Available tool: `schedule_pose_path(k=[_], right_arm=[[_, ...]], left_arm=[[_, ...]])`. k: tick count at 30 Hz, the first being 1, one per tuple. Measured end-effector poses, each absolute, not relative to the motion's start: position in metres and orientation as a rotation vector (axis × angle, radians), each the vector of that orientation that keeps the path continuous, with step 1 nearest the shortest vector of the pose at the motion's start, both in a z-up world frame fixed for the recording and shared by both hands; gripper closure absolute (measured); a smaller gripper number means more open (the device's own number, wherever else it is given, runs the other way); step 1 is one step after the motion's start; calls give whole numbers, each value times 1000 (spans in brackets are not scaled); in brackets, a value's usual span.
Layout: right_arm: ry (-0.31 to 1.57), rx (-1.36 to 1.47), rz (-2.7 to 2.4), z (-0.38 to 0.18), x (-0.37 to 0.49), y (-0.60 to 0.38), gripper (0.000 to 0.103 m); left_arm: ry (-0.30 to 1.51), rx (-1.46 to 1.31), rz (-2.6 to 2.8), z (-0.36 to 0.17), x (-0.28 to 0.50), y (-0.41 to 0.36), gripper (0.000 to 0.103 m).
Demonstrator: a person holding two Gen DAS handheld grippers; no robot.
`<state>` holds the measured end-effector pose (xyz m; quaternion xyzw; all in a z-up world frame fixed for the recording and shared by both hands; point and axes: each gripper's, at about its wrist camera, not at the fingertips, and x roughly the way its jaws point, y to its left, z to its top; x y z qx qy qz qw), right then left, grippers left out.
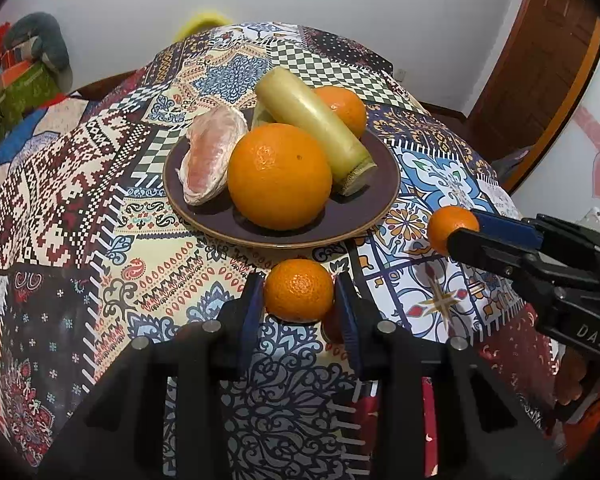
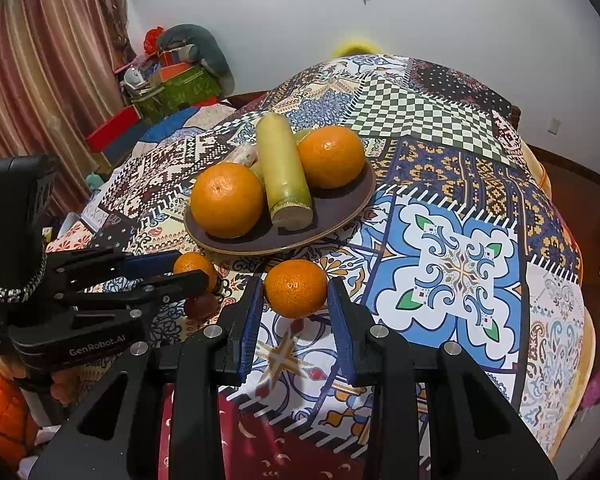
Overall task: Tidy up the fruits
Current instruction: 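Grasp a small mandarin with the left tool while the right tool grasps another mandarin, then place both mandarins on the plate rim and open both tools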
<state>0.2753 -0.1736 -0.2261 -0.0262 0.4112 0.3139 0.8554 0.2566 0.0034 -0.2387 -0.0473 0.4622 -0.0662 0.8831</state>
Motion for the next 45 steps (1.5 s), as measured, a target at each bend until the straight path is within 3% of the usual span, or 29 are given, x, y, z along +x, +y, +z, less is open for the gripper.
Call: schedule_pose_path(k=[18,45], right_arm=[[808,-56,679,-213,287,-159,73],[850,-129,722,-239,303,-120,72]], left_arm=[[852,-159,-64,-207,260,46,67],[831,-153,-49,-224,286,56,67]])
